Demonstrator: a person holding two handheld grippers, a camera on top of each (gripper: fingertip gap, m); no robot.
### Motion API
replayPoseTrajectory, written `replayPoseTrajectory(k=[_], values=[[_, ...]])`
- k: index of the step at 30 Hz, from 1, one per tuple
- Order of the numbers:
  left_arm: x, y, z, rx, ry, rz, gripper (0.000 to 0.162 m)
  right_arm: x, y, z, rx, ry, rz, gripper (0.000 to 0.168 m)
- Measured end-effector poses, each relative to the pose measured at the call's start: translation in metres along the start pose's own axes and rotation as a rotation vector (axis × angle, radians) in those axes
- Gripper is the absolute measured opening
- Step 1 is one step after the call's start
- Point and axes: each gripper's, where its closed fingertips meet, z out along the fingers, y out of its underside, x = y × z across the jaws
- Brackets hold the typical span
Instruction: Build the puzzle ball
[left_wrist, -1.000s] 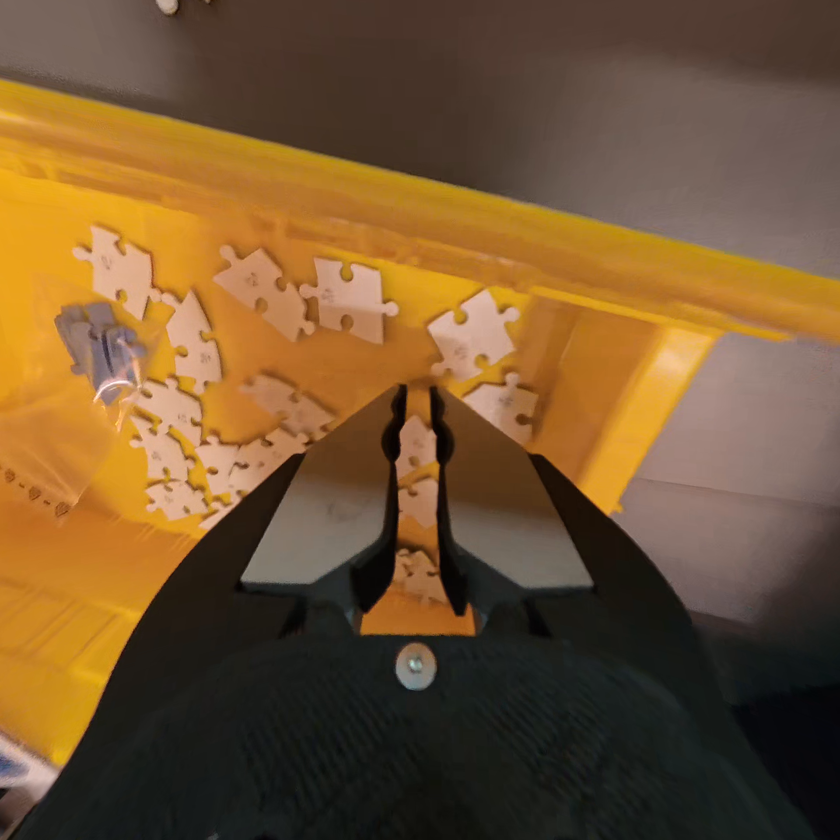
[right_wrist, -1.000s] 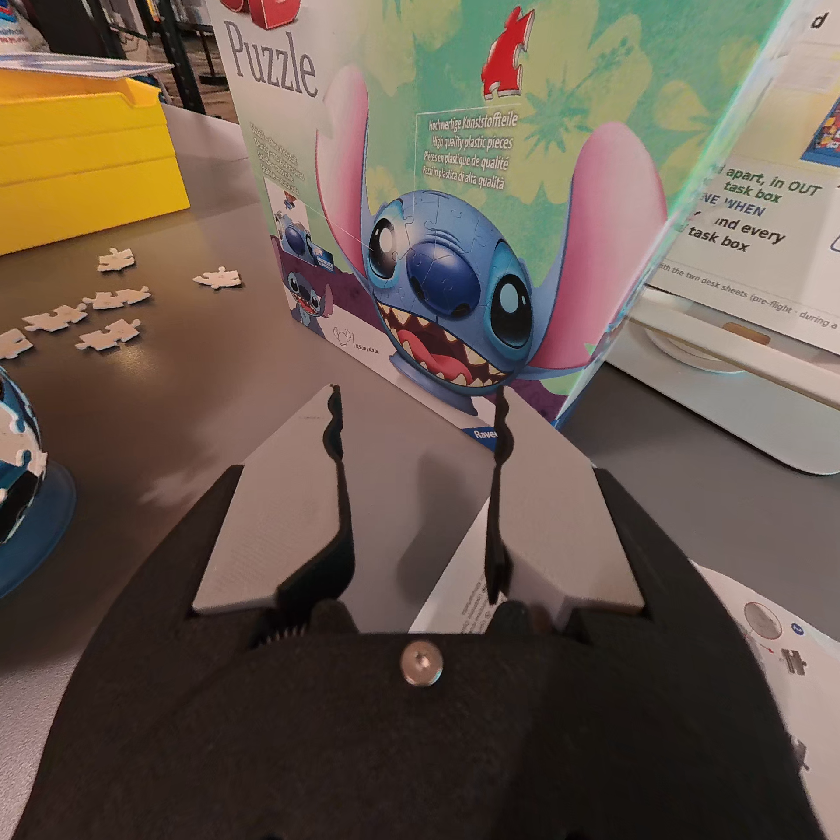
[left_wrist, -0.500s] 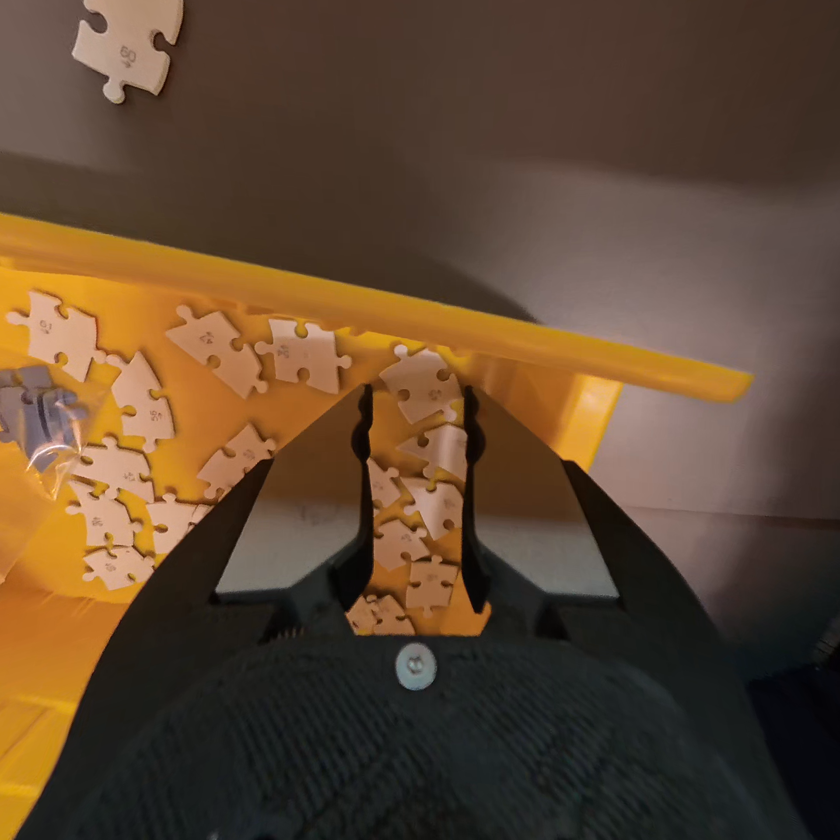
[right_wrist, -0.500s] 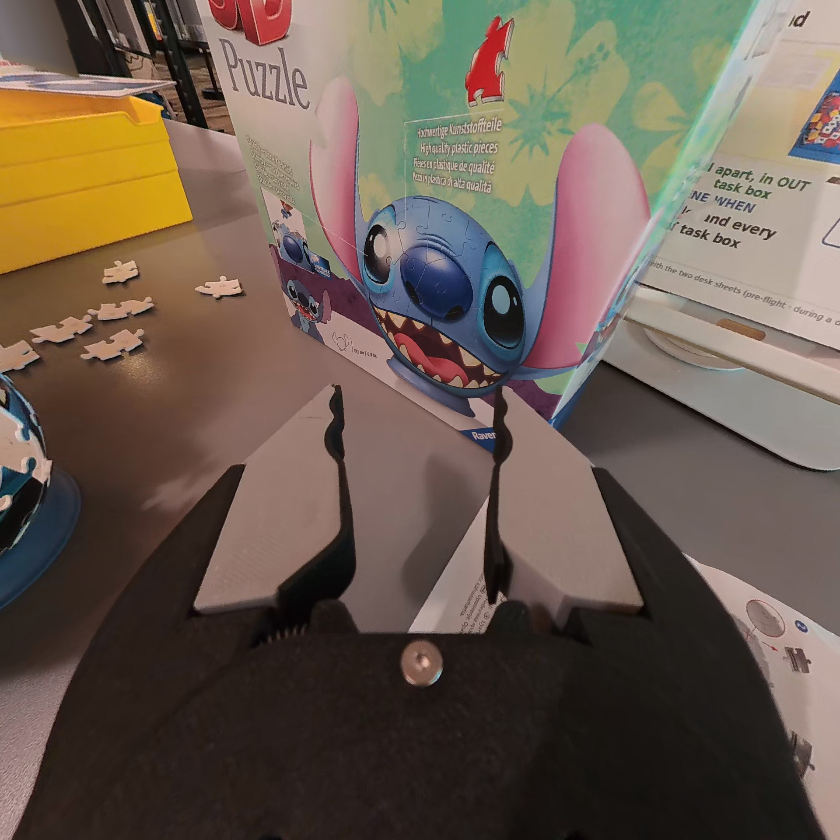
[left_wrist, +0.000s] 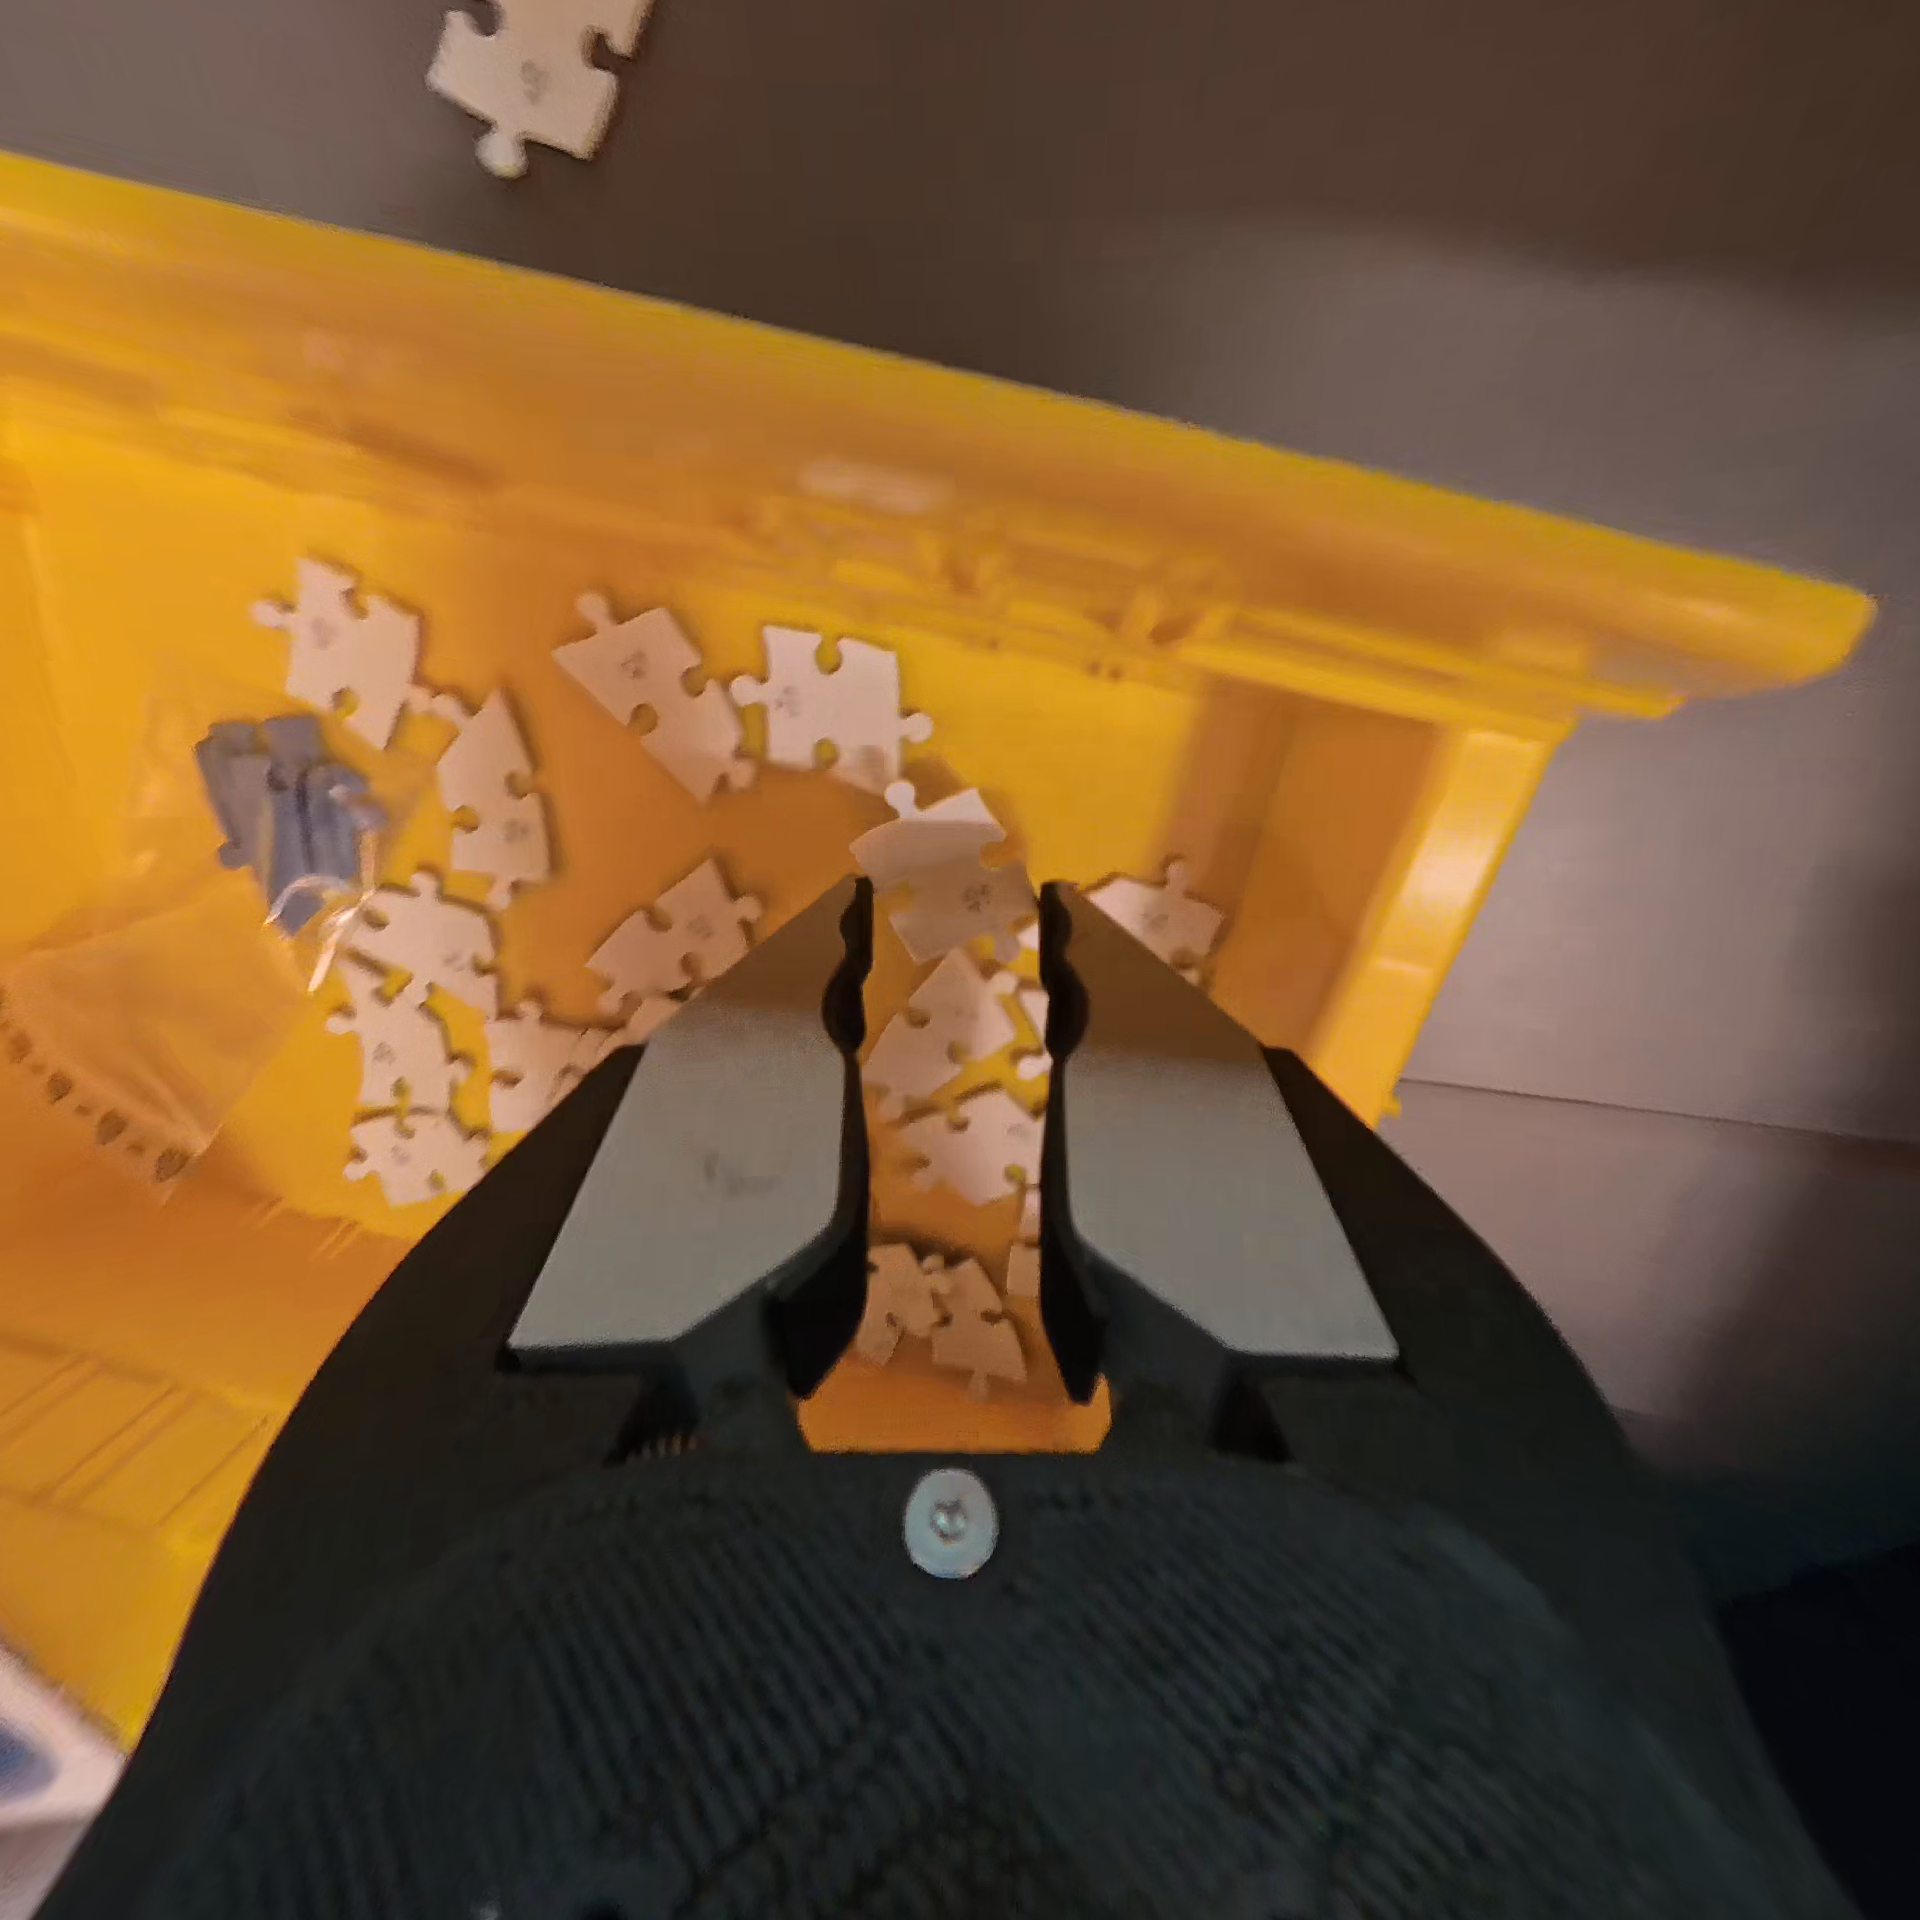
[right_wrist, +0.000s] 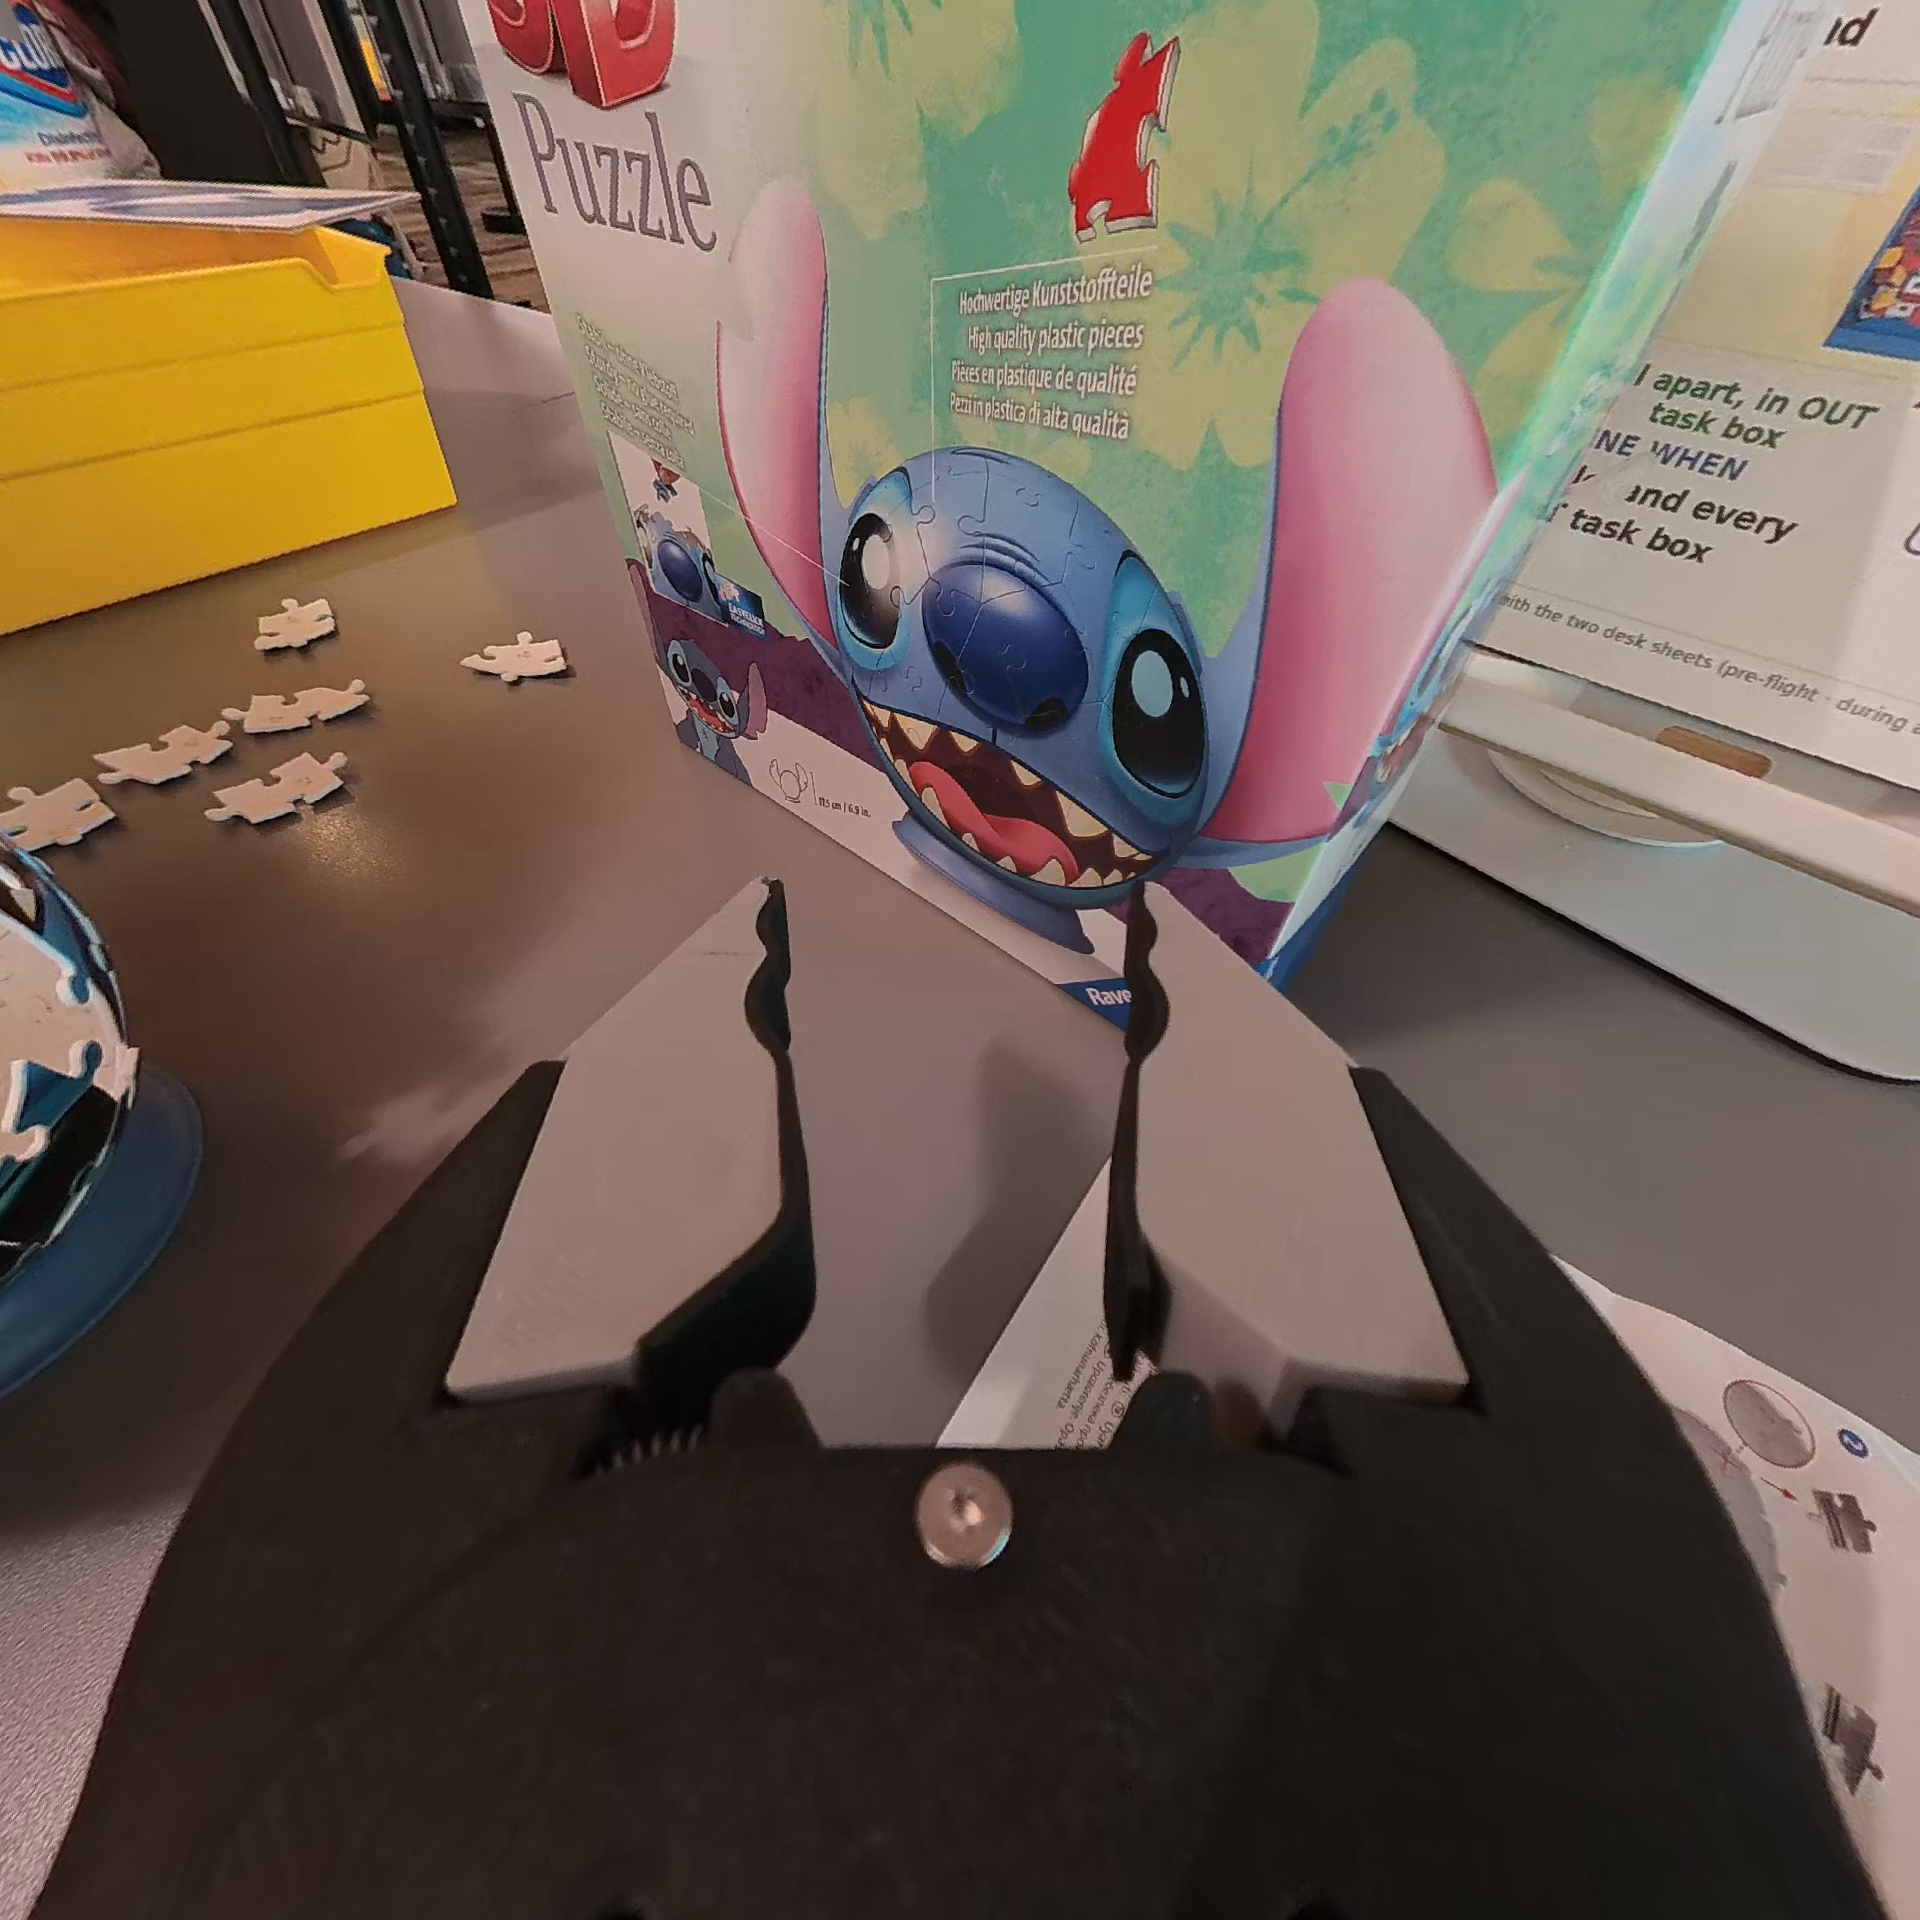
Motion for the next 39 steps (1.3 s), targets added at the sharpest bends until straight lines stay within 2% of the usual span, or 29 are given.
replayPoseTrajectory(k=[2,5,8,10,13,17,21,23,25,30,33,35,36,39], values=[[-0.009,-0.003,-0.019,0.061,-0.048,-0.025,0.030,0.000,0.000,0.000,0.002,-0.006,0.004,0.062],[-0.027,-0.024,-0.060,0.251,-0.150,-0.086,0.030,-0.002,-0.001,-0.001,0.009,-0.017,0.008,0.062],[-0.034,-0.068,-0.104,0.510,-0.174,-0.158,0.029,-0.004,-0.002,0.000,0.012,-0.030,0.008,0.061],[-0.026,-0.097,-0.121,0.604,-0.147,-0.175,0.030,-0.005,-0.002,0.000,0.014,-0.034,0.004,0.061],[-0.002,-0.133,-0.117,0.632,-0.066,-0.143,0.030,-0.007,-0.003,-0.001,0.022,-0.037,0.005,0.061],[0.023,-0.155,-0.091,0.599,0.033,-0.115,0.030,-0.007,-0.004,-0.003,0.030,-0.041,0.017,0.061],[0.021,-0.151,-0.070,0.529,0.034,-0.145,0.035,-0.008,-0.004,-0.003,0.032,-0.043,0.022,0.061],[0.022,-0.148,-0.072,0.520,0.062,-0.175,0.046,-0.008,-0.004,-0.003,0.029,-0.044,0.021,0.061],[0.023,-0.148,-0.081,0.562,0.091,-0.188,0.047,-0.008,-0.003,-0.002,0.024,-0.047,0.023,0.061],[-0.012,-0.108,-0.093,0.490,-0.037,-0.276,0.049,-0.008,-0.003,-0.002,0.024,-0.056,0.032,0.061],[-0.041,-0.085,-0.086,0.476,-0.076,-0.383,0.047,-0.008,-0.003,-0.001,0.023,-0.060,0.034,0.061],[-0.055,-0.074,-0.066,0.426,-0.068,-0.444,0.047,-0.008,-0.003,-0.001,0.022,-0.060,0.034,0.061],[-0.059,-0.076,-0.061,0.440,-0.045,-0.474,0.058,-0.008,-0.003,-0.001,0.023,-0.059,0.032,0.061],[-0.059,-0.077,-0.054,0.455,0.050,-0.517,0.058,-0.009,-0.004,-0.002,0.025,-0.058,0.028,0.061]])
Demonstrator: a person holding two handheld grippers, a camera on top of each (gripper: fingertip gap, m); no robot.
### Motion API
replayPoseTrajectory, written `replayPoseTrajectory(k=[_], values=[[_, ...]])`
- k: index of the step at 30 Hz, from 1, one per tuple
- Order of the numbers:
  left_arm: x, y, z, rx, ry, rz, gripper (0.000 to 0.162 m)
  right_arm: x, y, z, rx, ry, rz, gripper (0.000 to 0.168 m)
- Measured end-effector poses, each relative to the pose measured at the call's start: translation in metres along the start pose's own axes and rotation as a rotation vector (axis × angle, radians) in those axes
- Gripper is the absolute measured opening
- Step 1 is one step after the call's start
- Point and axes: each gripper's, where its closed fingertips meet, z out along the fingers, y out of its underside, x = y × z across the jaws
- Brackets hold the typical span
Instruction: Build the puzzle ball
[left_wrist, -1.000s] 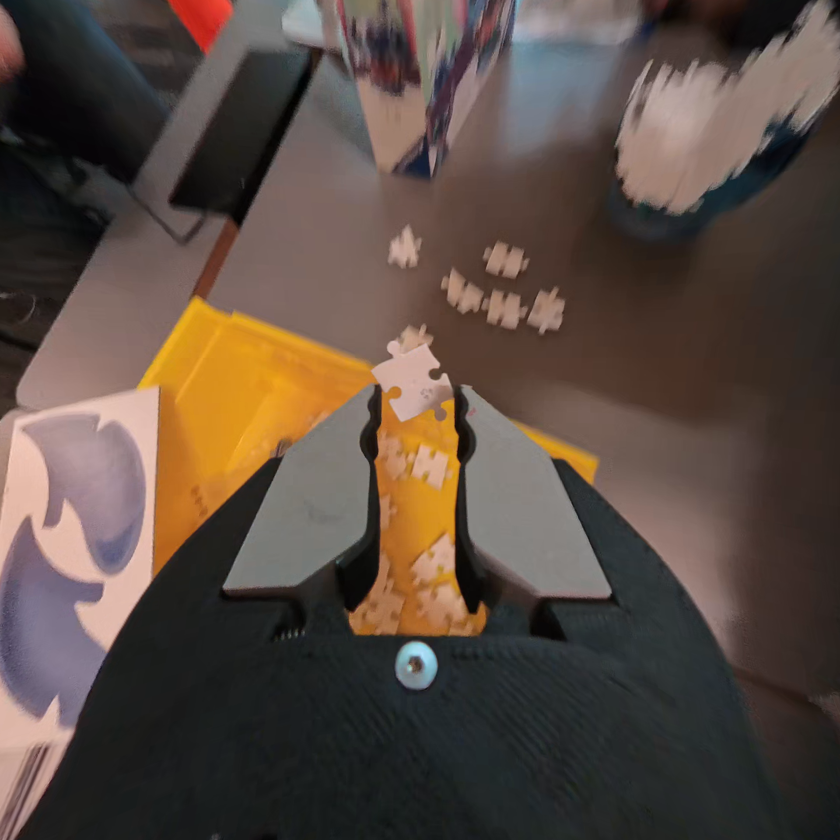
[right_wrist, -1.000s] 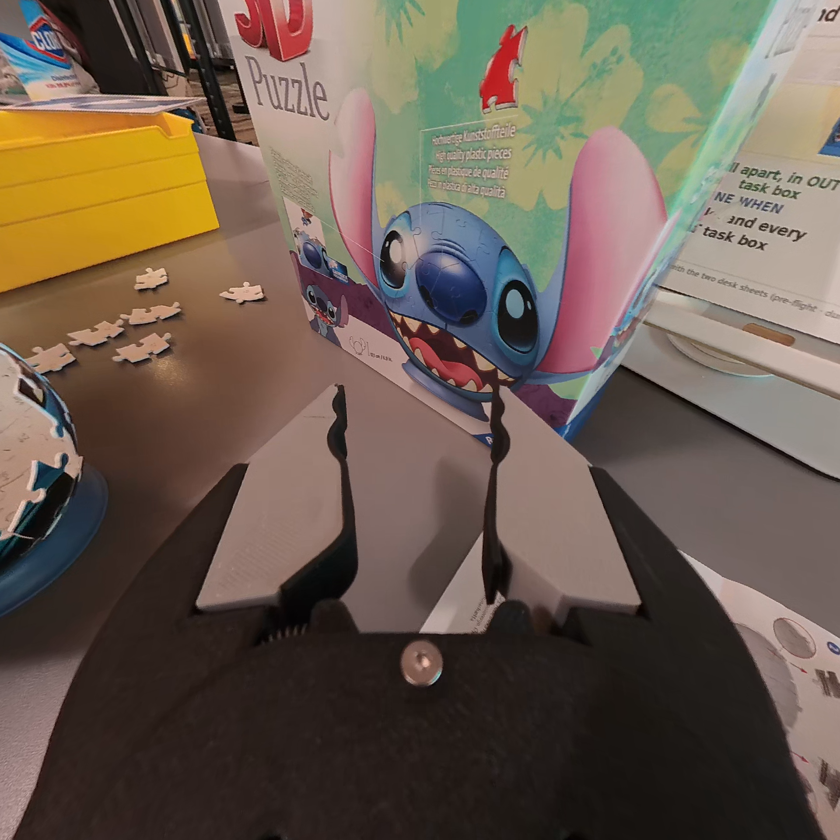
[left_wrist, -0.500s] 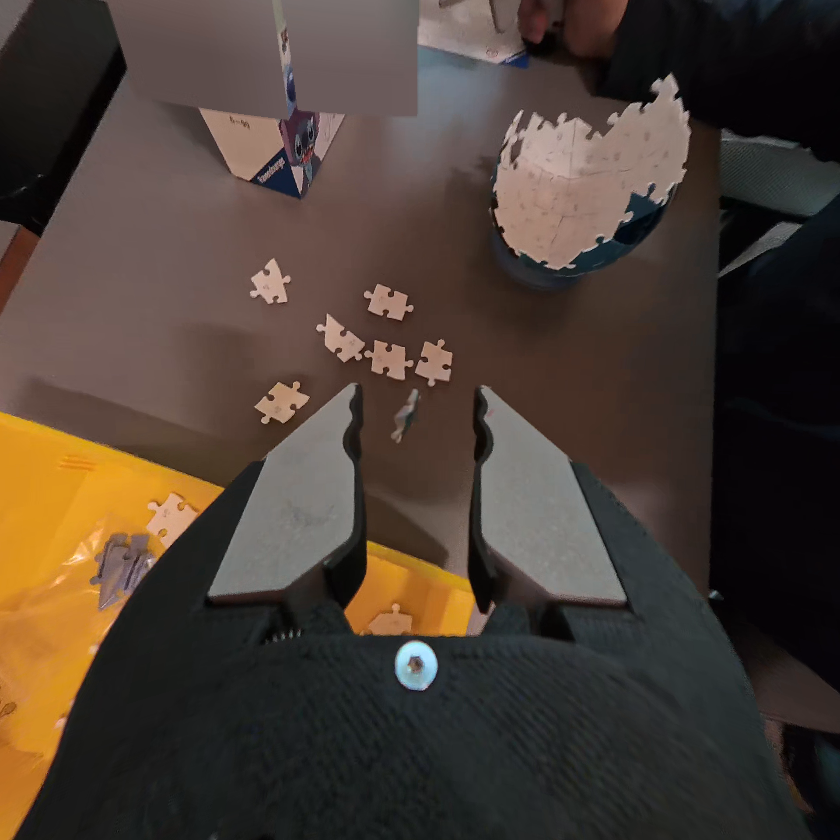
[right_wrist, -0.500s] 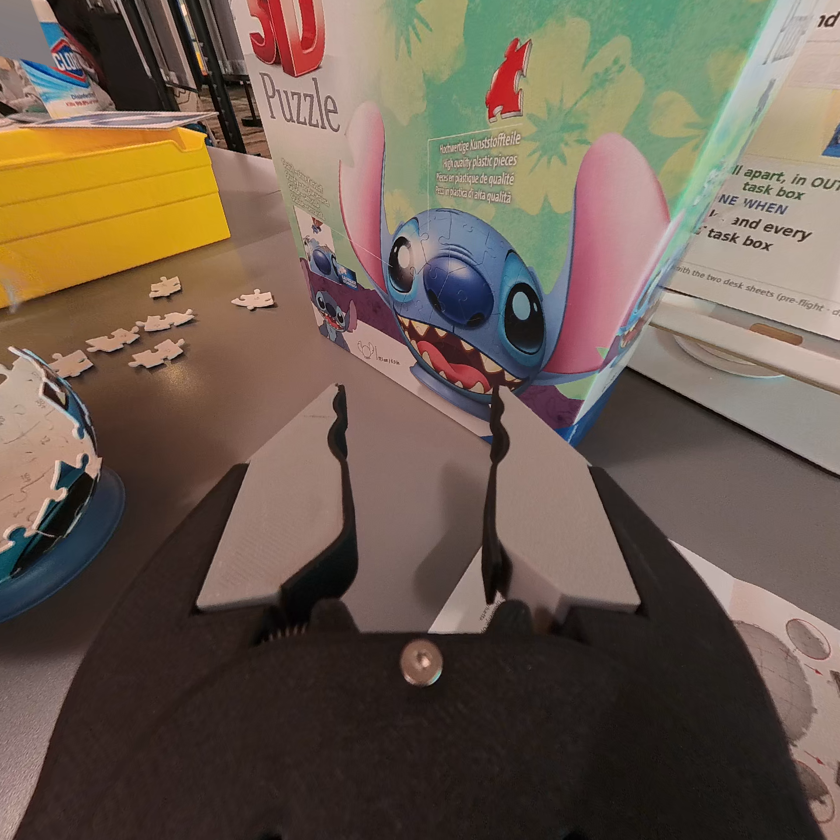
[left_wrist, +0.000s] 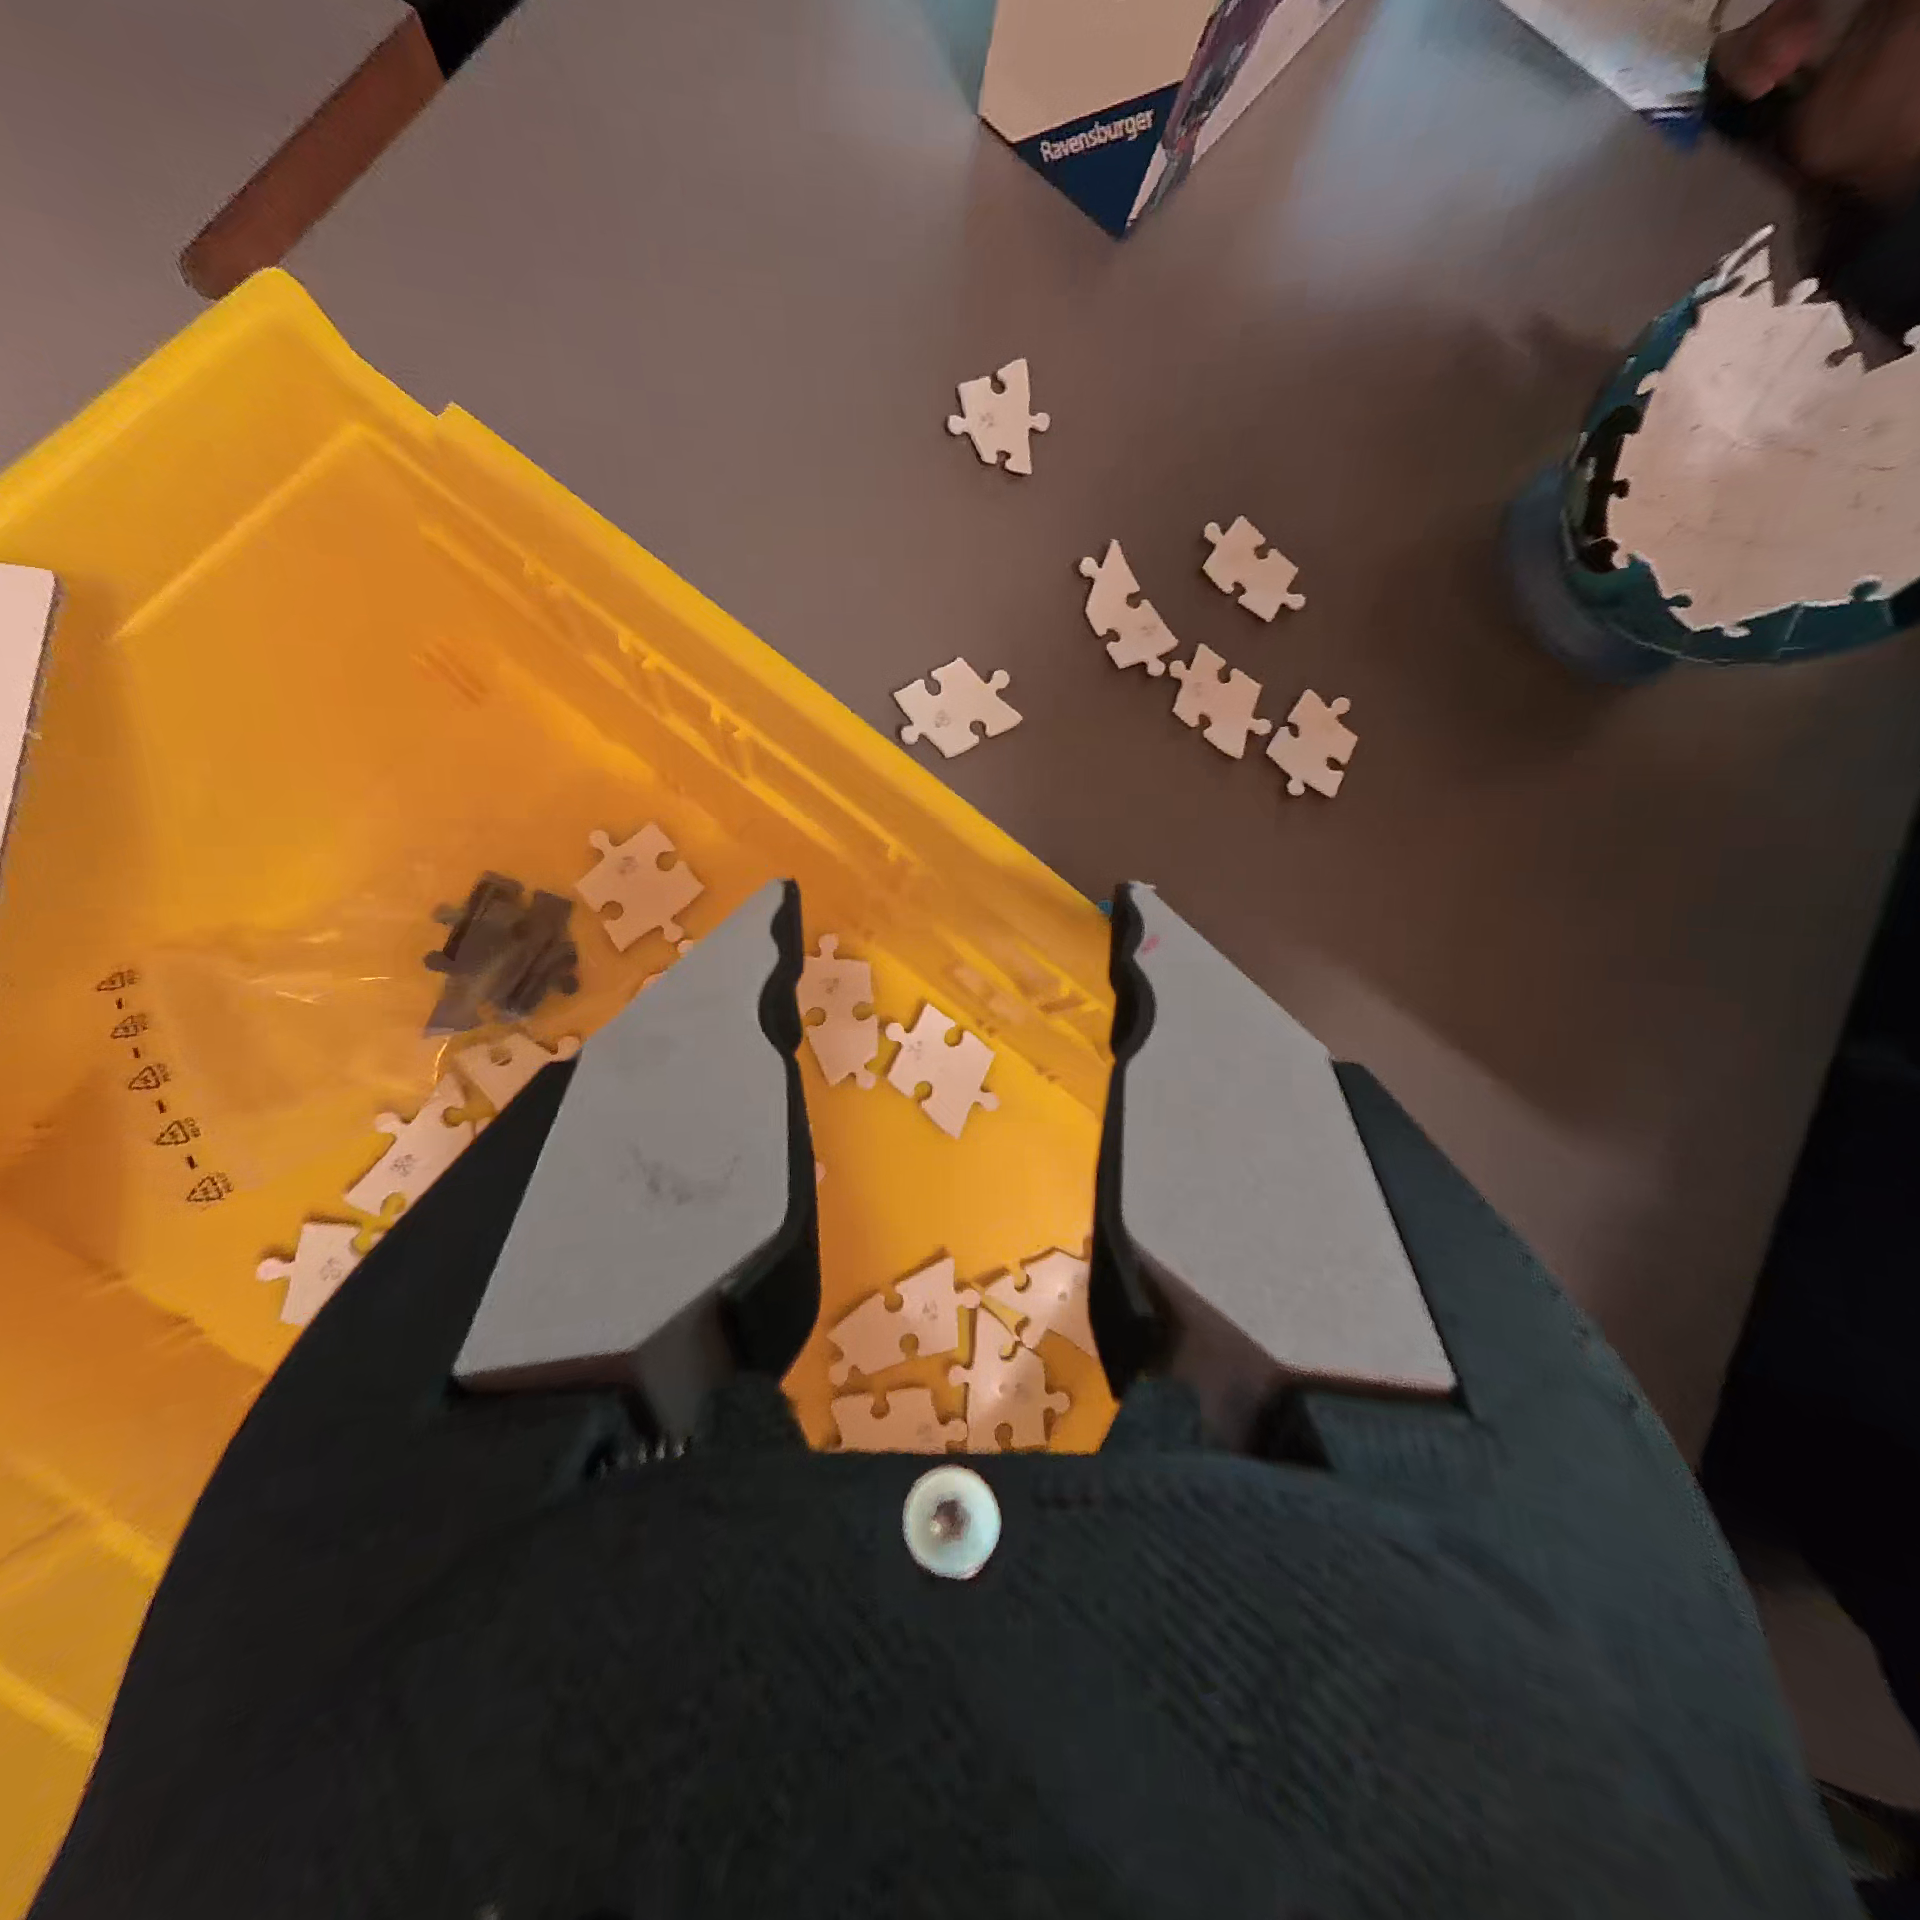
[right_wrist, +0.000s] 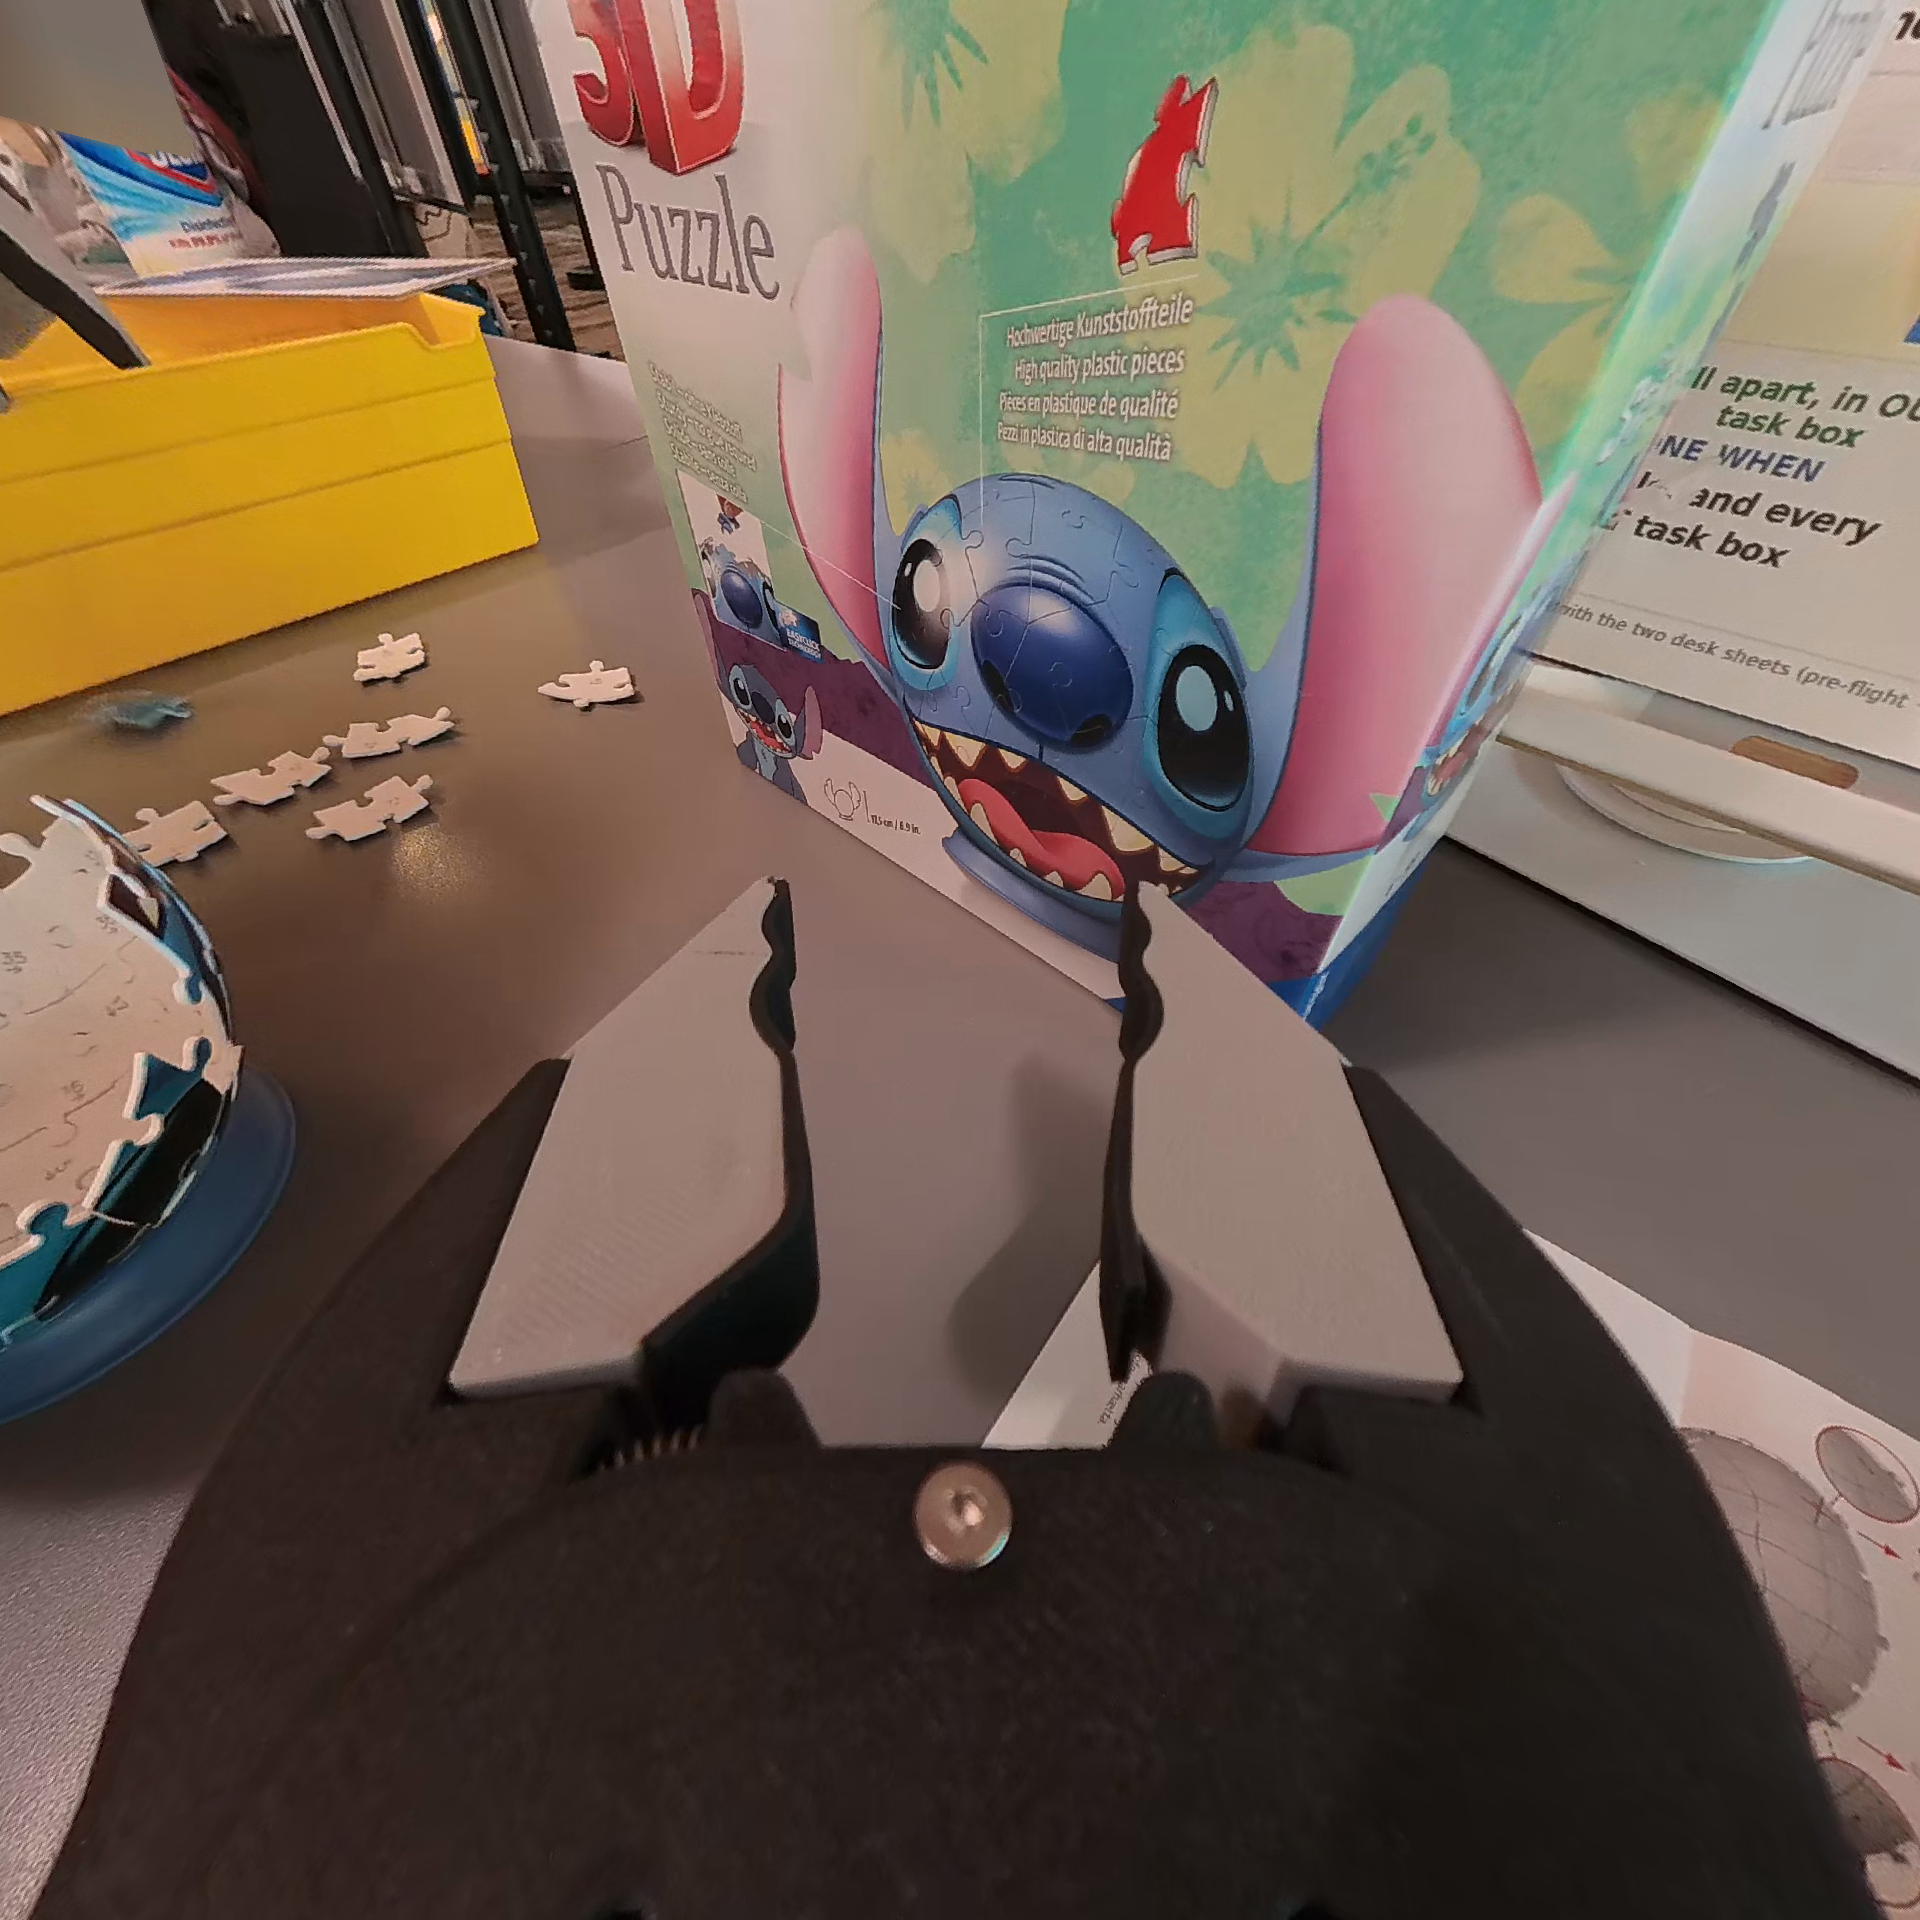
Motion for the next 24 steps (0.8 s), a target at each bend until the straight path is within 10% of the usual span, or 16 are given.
replayPoseTrajectory(k=[7,14,24], values=[[-0.013,-0.008,-0.024,0.087,-0.050,-0.009,0.052,-0.001,0.000,0.001,-0.004,-0.008,0.004,0.060],[-0.048,0.069,0.028,-0.360,-0.223,0.005,0.059,0.000,-0.001,0.000,0.004,-0.003,0.008,0.060],[-0.054,0.070,0.049,-0.353,-0.245,0.008,0.046,-0.001,0.000,0.000,0.001,-0.008,0.010,0.060]])
